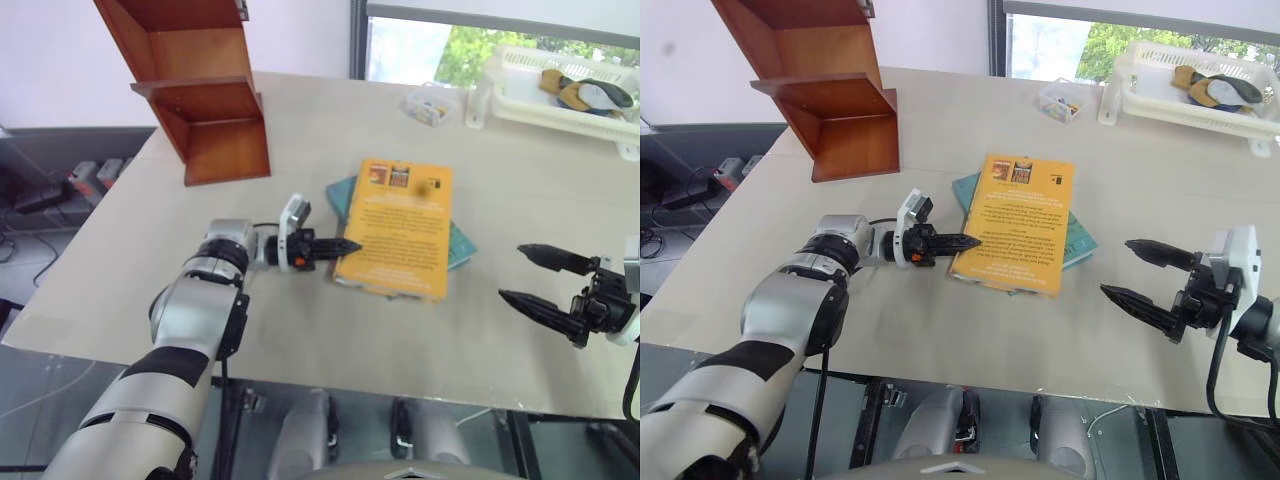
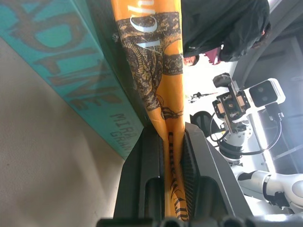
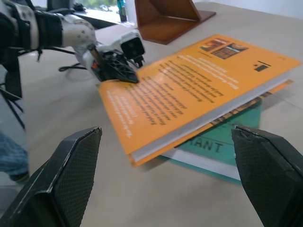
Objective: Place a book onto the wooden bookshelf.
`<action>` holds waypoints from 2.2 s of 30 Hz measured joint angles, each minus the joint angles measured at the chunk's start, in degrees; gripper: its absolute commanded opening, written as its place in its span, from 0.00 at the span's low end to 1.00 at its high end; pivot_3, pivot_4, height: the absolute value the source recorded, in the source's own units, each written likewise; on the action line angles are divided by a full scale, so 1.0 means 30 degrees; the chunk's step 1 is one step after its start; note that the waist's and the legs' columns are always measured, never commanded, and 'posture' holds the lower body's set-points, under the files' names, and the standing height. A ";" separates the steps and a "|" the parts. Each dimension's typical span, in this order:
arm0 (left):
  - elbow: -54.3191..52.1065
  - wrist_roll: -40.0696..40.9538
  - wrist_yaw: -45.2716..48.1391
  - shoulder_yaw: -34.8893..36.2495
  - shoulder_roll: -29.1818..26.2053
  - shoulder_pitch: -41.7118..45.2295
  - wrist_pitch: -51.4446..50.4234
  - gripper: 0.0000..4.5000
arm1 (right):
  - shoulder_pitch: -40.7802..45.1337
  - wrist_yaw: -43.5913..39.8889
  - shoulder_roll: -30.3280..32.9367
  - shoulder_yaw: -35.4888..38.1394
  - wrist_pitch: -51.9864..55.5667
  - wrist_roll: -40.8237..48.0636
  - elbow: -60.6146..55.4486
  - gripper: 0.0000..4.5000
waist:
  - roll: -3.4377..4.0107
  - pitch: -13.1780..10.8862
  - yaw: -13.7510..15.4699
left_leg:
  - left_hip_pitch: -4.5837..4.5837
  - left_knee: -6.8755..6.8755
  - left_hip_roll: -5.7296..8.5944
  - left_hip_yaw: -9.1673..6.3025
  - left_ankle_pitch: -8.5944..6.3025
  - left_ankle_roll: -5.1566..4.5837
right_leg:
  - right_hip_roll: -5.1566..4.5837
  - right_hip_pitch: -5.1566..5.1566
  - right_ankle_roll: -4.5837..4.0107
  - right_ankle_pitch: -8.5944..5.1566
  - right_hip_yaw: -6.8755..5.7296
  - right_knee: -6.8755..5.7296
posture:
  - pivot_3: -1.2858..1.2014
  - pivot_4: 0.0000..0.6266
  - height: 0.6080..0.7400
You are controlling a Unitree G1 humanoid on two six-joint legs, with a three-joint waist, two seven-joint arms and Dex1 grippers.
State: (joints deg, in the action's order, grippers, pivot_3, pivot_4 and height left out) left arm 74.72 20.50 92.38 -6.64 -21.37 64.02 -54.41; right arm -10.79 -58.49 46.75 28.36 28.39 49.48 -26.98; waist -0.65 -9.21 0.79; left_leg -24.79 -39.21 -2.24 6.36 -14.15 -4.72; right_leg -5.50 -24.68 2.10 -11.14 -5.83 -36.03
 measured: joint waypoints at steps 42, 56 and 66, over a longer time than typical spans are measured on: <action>-1.0255 -1.3561 -1.0262 -0.5037 -0.5177 0.8835 2.1622 0.04 | 1.4077 -0.8257 -0.0037 -0.2564 -0.1183 -0.1276 1.6309 1.00 | 0.0007 -0.0058 -0.0041 | -0.0004 0.0007 0.0008 0.0178 0.0026 0.0042 | 0.0005 -0.0066 0.0040 0.0033 0.0084 -0.0024 | 0.52 0.24 0.79; -0.7405 -1.8713 -1.1958 -0.6077 -0.9464 0.9900 2.1145 0.04 | 1.6637 -0.9628 0.0096 -0.2664 -0.0616 -0.1653 1.8175 1.00 | -0.0002 -0.0067 -0.0213 | -0.0018 -0.0004 0.0006 0.0303 0.0024 0.0040 | -0.0039 -0.0202 0.0074 0.0007 0.0201 -0.0187 | 0.52 0.24 0.79; -0.7344 -1.9353 -1.1726 -0.6073 -1.0293 0.9442 1.9623 0.04 | 1.6853 -0.9771 -0.0076 -0.3398 0.0103 -0.1563 1.7551 1.00 | -0.0007 -0.0070 -0.0307 | -0.0033 -0.0017 0.0010 0.0359 0.0026 0.0042 | -0.0052 -0.0271 0.0062 0.0014 0.0245 -0.0264 | 0.52 0.24 0.79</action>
State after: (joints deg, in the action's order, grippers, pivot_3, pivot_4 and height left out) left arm 52.69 -37.56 57.20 -24.86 -52.25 92.34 4.46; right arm 39.77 -87.80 46.53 18.16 28.70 44.79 25.68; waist -0.67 -9.42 -0.13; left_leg -24.89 -39.26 -2.21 7.44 -14.07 -4.60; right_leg -5.66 -25.49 2.29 -11.10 -5.09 -36.82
